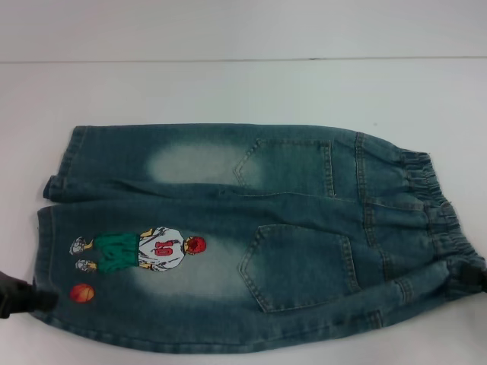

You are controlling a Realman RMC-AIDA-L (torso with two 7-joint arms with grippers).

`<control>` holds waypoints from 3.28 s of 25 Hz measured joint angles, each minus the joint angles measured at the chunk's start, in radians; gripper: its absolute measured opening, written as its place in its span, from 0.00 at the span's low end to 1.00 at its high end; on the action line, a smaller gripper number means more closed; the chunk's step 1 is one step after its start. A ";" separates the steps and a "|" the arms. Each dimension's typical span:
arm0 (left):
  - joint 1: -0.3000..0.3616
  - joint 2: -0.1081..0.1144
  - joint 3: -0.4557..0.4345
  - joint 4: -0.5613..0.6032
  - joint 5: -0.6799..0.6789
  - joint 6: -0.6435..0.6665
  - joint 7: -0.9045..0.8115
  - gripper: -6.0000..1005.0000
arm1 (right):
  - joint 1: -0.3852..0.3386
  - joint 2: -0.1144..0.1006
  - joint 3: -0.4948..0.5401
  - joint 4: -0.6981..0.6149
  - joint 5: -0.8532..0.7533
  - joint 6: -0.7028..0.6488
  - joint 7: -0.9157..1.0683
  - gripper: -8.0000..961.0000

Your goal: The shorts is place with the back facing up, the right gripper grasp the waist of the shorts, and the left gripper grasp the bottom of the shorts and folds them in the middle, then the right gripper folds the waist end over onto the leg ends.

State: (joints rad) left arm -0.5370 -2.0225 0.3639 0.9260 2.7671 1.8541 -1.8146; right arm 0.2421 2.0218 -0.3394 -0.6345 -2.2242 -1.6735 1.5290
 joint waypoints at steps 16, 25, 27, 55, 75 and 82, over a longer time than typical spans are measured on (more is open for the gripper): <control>-0.017 0.040 -0.085 0.016 -0.143 0.072 0.012 0.04 | 0.071 -0.003 0.021 -0.048 0.001 -0.010 0.017 0.07; -0.039 0.058 -0.123 0.012 -0.275 0.067 0.004 0.05 | 0.111 -0.004 0.033 -0.112 0.028 -0.033 0.047 0.07; -0.045 0.062 -0.131 0.011 -0.298 0.061 0.002 0.05 | 0.118 -0.004 0.032 -0.135 0.036 -0.038 0.061 0.07; -0.191 0.011 -0.072 -0.123 -0.356 -0.393 -0.066 0.05 | 0.266 -0.019 -0.027 -0.208 0.035 0.264 0.194 0.08; -0.186 -0.086 0.021 -0.163 -0.394 -0.666 -0.036 0.05 | 0.333 0.000 -0.252 -0.104 0.033 0.632 0.188 0.09; -0.184 -0.088 0.027 -0.167 -0.407 -0.687 -0.035 0.05 | 0.334 -0.001 -0.256 -0.102 0.035 0.649 0.188 0.09</control>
State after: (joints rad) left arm -0.7209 -2.1104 0.3910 0.7592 2.3598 1.1673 -1.8492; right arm 0.5759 2.0205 -0.5955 -0.7363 -2.1894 -1.0249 1.7168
